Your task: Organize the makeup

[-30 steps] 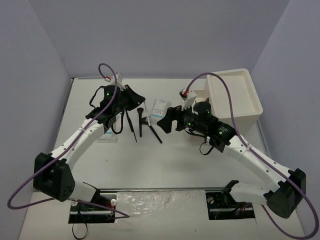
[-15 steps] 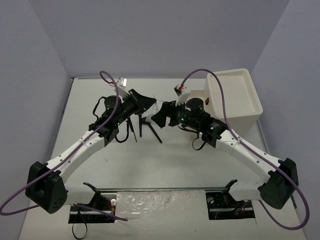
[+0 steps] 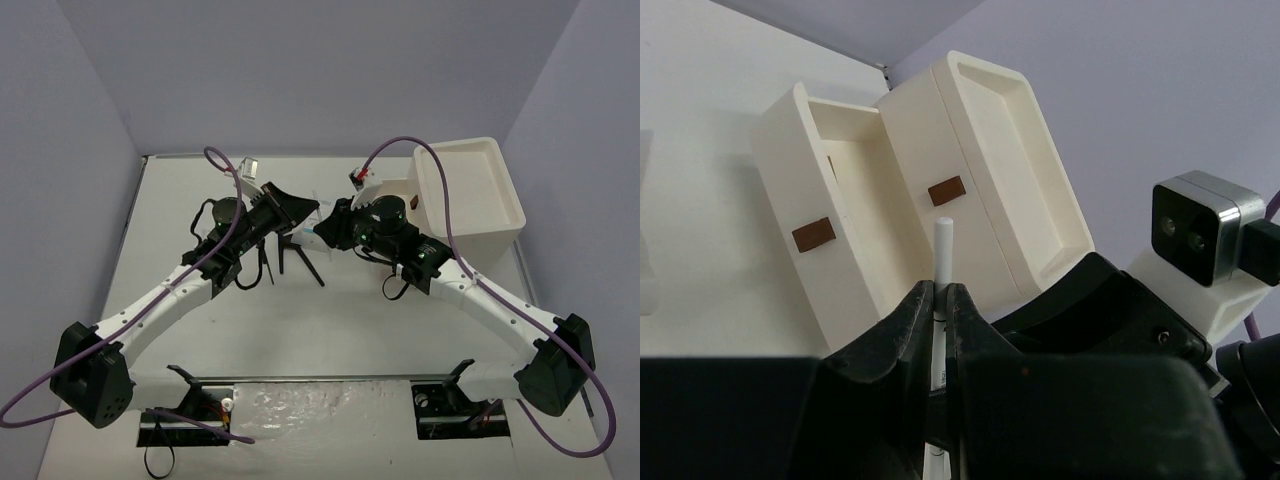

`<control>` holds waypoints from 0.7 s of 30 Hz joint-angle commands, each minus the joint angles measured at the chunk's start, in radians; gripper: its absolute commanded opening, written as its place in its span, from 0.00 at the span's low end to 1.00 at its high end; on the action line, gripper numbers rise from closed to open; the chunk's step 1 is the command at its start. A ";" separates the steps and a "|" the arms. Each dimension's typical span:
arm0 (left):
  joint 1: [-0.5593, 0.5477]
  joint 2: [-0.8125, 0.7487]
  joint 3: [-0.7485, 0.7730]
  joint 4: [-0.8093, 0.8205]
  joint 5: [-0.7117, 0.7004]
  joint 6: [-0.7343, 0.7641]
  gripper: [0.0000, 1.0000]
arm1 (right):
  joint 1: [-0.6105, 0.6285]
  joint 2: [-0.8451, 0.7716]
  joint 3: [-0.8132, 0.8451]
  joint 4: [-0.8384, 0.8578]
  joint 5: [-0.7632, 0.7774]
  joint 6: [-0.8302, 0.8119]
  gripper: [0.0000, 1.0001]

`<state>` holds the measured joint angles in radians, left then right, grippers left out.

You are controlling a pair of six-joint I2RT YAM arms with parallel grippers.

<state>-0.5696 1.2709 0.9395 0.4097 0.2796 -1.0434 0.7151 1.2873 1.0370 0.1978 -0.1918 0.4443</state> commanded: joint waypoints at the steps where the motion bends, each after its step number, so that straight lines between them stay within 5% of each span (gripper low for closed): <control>1: -0.004 -0.001 0.022 0.073 -0.004 0.007 0.08 | 0.004 -0.053 0.013 0.070 0.050 -0.022 0.02; 6: -0.004 0.011 0.042 -0.044 -0.033 0.071 0.38 | 0.003 -0.069 0.018 0.001 0.134 -0.060 0.00; 12: -0.003 -0.026 0.099 -0.282 -0.143 0.229 0.82 | -0.006 -0.040 0.096 -0.212 0.410 -0.151 0.00; 21: -0.003 -0.093 0.093 -0.466 -0.268 0.472 0.91 | -0.163 0.072 0.156 -0.280 0.499 -0.242 0.00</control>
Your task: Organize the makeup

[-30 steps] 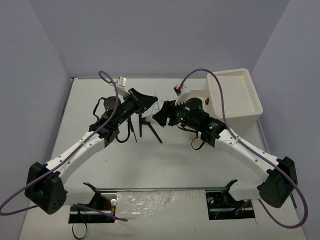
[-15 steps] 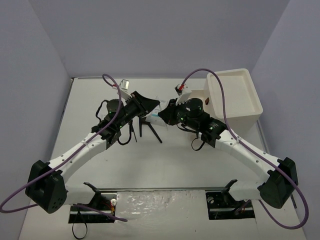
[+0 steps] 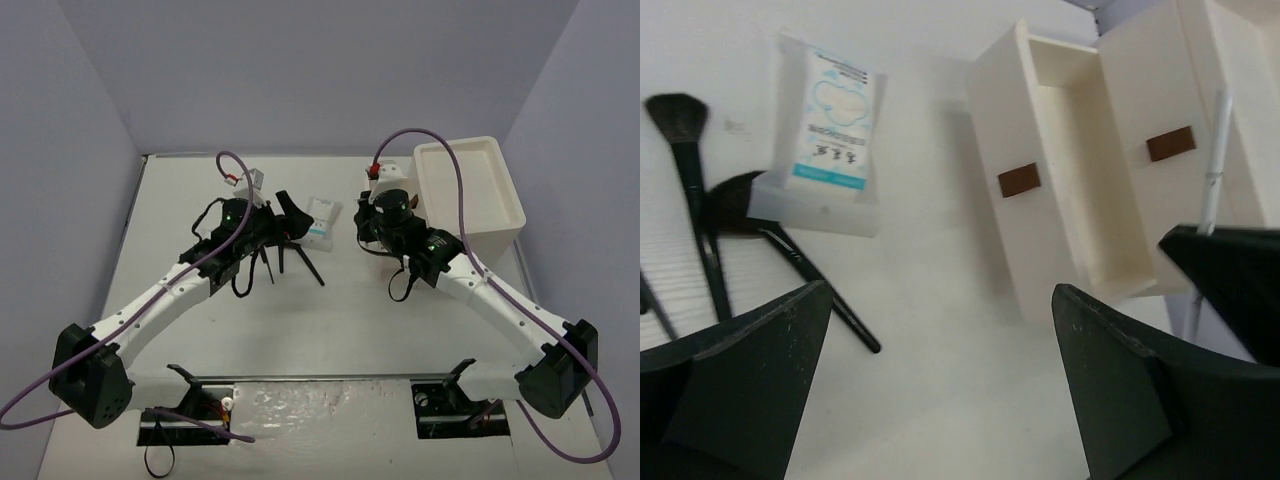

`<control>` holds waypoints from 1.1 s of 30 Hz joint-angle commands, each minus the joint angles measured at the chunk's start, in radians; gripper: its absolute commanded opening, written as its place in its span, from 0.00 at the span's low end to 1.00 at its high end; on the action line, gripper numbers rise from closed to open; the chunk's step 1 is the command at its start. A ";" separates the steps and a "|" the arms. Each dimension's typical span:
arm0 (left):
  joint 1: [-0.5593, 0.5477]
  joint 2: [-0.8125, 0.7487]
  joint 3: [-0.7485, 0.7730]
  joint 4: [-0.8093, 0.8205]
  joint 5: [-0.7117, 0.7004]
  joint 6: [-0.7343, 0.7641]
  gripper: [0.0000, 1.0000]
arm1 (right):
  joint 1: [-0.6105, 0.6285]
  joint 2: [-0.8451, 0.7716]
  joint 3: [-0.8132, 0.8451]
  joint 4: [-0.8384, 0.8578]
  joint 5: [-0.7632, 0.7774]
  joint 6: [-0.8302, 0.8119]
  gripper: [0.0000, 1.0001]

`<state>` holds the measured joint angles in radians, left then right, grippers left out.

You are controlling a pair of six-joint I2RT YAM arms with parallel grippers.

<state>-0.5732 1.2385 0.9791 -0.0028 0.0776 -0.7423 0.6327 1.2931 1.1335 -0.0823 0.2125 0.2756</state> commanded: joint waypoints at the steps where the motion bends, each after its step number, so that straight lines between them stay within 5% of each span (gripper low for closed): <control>1: 0.001 -0.058 0.048 -0.054 -0.061 0.201 0.91 | -0.093 0.089 0.071 0.000 0.097 -0.089 0.00; 8: -0.002 -0.010 0.044 -0.053 0.021 0.351 0.96 | -0.170 0.218 0.130 0.000 0.096 -0.140 0.08; 15: -0.006 0.099 0.097 -0.014 0.112 0.485 0.97 | -0.182 0.216 0.180 -0.003 0.010 -0.159 0.69; 18: -0.014 0.178 0.156 -0.002 0.160 0.542 0.97 | -0.183 0.157 0.210 -0.021 -0.020 -0.161 0.85; 33: -0.052 0.632 0.516 0.113 0.328 0.635 0.97 | -0.439 0.010 0.215 -0.126 -0.253 -0.106 1.00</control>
<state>-0.6081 1.8174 1.3784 0.0328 0.3425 -0.1469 0.2467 1.3072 1.3521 -0.1975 0.0722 0.1409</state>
